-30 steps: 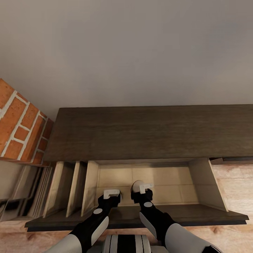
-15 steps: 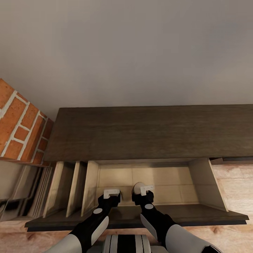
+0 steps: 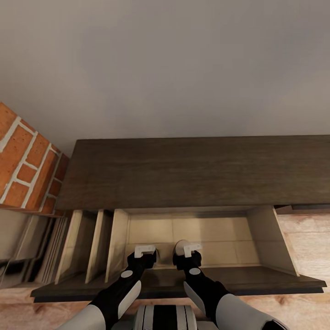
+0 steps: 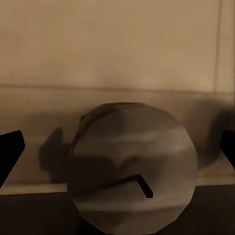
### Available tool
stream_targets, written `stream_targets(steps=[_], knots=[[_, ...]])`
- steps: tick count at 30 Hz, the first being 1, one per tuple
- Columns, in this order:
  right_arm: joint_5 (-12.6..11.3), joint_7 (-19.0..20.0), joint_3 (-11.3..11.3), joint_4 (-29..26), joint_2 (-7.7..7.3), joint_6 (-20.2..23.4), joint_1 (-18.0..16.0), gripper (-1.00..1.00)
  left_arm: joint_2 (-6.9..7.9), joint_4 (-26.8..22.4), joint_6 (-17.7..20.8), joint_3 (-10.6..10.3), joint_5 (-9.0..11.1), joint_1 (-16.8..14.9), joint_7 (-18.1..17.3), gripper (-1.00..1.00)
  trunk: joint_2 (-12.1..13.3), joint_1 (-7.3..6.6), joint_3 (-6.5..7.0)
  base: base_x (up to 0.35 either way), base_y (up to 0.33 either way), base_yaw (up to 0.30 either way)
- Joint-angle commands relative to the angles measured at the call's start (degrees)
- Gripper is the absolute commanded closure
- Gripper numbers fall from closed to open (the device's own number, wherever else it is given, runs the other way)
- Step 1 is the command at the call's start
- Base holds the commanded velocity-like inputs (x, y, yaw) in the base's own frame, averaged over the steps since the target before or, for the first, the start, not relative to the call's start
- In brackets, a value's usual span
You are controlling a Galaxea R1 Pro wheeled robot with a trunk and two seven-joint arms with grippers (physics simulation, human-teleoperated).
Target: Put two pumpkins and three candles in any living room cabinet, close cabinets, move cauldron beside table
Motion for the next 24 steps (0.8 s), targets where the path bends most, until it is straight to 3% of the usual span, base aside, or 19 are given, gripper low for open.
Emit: stream_targets(steps=[1, 23, 24], knots=[[-0.2, 0.0, -0.1, 0.0, -0.02, 0.0, 0.1, 1.00, 0.00, 0.0, 0.0, 0.0, 0.0, 0.0, 0.0, -1.00, -0.4, 0.23, -0.20, 0.000, 0.000, 0.000], [-0.1, 0.1, -0.1, -0.1, -0.02, -0.1, 0.0, 1.00, 0.05, -0.1, 0.0, 0.0, 0.0, 0.0, 0.0, -1.00, -3.2, 1.77, -1.46, 0.000, 0.000, 0.000], [-0.1, 0.1, -0.1, -0.1, -0.02, -0.1, 0.0, -1.00, 0.06, -0.1, 0.0, 0.0, 0.0, 0.0, 0.0, -1.00, -3.2, 1.77, -1.46, 0.000, 0.000, 0.000]])
